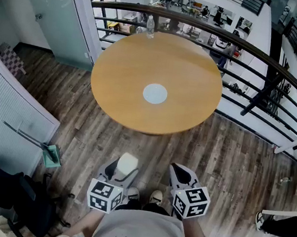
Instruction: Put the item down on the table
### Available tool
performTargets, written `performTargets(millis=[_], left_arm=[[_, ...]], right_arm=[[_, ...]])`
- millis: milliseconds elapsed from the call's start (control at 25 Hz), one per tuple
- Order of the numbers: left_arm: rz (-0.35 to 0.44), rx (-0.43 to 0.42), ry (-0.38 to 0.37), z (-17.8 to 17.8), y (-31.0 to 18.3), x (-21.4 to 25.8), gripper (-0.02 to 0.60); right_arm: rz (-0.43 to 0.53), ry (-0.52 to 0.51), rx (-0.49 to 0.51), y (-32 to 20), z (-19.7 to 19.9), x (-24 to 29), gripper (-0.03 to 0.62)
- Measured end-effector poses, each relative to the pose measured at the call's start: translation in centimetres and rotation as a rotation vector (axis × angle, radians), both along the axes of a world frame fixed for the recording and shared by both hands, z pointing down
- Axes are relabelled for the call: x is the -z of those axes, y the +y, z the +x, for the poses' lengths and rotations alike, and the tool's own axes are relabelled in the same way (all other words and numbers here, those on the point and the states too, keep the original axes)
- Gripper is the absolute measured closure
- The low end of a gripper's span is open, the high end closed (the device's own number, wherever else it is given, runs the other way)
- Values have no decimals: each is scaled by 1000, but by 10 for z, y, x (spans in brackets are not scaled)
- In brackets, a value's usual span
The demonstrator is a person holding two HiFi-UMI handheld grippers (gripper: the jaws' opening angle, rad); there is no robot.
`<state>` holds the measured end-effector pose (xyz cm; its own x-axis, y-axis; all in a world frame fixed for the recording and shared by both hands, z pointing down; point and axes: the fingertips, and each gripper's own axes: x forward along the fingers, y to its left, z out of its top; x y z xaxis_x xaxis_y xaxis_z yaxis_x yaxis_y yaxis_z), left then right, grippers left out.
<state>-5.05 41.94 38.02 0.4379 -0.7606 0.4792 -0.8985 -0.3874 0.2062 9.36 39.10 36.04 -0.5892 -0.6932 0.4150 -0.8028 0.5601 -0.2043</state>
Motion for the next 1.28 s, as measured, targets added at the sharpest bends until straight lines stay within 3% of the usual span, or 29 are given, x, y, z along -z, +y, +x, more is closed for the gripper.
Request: performTargets(millis=[680, 1280], left_arm=[[4, -12, 4, -4, -7, 3, 261], [9, -34, 23, -47, -4, -1, 261]], right_arm=[[15, -48, -13, -9, -8, 6, 568], [18, 26, -20, -7, -52, -3, 568]])
